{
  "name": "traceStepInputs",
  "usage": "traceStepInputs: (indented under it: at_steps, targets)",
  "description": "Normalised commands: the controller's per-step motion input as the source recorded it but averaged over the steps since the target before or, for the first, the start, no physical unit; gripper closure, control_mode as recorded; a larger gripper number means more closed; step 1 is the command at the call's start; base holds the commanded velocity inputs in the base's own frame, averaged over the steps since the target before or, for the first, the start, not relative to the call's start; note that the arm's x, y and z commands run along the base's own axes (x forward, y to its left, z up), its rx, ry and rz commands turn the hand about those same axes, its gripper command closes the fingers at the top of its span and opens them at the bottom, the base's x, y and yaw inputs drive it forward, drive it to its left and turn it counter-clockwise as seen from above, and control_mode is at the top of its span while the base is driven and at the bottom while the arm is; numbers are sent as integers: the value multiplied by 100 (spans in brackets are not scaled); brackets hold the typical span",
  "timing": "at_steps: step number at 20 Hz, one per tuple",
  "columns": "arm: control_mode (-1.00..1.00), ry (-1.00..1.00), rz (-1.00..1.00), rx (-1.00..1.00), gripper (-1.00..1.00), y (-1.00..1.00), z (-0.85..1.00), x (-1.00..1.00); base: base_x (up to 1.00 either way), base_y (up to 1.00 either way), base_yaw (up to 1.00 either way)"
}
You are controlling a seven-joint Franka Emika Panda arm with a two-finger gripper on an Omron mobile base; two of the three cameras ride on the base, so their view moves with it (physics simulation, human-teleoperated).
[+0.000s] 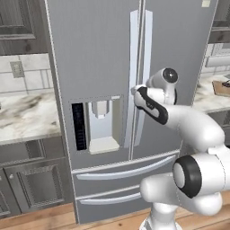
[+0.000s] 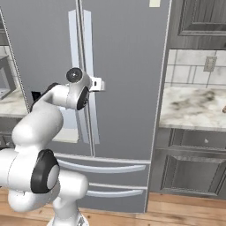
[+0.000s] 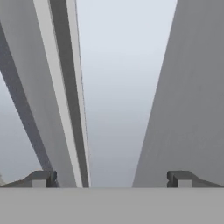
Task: Retrieve a lemon from the fridge and place it on the cutting board with the fish.
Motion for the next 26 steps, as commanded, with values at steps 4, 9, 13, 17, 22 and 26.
traceStepInputs:
  at_steps: [4,9,13,17,22,26]
  targets:
    - [-100,-4,0,0,-100,0,-2,30,0,0,0]
    - [-100,-3,3,0,-100,0,0,30,0,0,0]
    - [-100,-4,2,0,-100,0,0,36,0,0,0]
    - [-100,-1,0,0,100,0,0,34,0,0,0]
    - [-100,0,0,0,100,-11,21,-9,0,0,0]
    - [-100,0,0,0,100,-40,32,-76,0,0,0]
